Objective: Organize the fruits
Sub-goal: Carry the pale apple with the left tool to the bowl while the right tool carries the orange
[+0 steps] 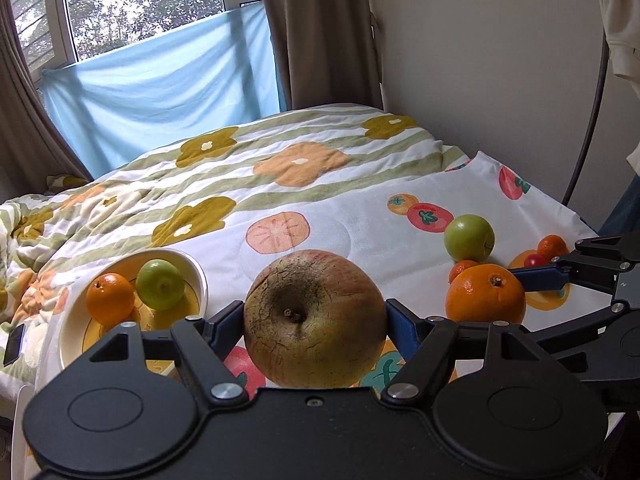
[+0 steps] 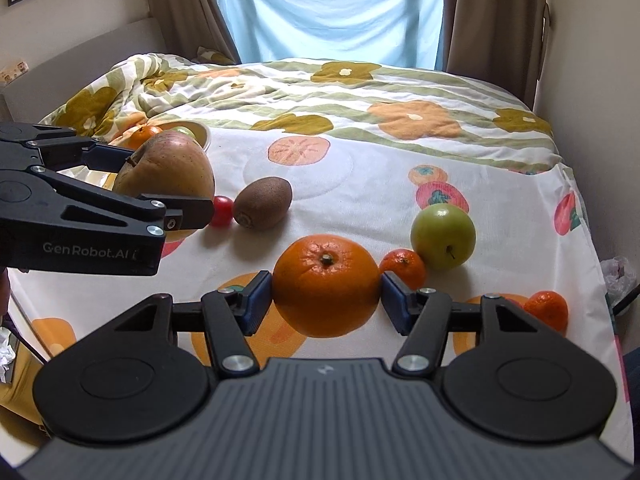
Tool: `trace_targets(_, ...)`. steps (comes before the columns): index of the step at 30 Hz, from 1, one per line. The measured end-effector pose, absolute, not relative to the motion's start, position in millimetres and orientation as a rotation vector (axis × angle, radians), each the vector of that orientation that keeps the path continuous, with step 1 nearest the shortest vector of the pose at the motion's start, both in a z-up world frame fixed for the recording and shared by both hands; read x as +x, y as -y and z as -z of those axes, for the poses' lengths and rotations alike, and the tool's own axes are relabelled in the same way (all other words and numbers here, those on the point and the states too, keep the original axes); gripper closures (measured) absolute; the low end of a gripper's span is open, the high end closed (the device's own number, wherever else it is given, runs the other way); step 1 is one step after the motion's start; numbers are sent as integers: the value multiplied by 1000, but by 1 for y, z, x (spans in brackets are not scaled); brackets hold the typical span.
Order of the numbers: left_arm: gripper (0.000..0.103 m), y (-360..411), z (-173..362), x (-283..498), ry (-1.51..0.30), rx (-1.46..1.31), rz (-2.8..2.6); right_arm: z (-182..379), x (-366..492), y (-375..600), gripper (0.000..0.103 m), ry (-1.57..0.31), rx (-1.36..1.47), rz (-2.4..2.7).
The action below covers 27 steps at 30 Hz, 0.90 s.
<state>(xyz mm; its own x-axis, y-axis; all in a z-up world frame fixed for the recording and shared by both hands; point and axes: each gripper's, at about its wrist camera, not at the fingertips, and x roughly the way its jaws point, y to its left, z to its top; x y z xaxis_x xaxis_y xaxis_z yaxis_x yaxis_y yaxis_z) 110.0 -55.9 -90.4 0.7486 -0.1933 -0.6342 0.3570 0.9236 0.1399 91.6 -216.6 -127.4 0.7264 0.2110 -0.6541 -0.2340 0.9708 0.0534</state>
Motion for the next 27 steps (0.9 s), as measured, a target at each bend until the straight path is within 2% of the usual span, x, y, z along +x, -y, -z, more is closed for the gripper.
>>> trace_targets(13, 25, 27, 48, 74, -604, 211, 170, 82, 80, 195, 29, -650, -62, -331)
trace_targets(27, 25, -74, 41, 98, -620, 194, 43, 64, 115, 111, 29, -643, -68, -405)
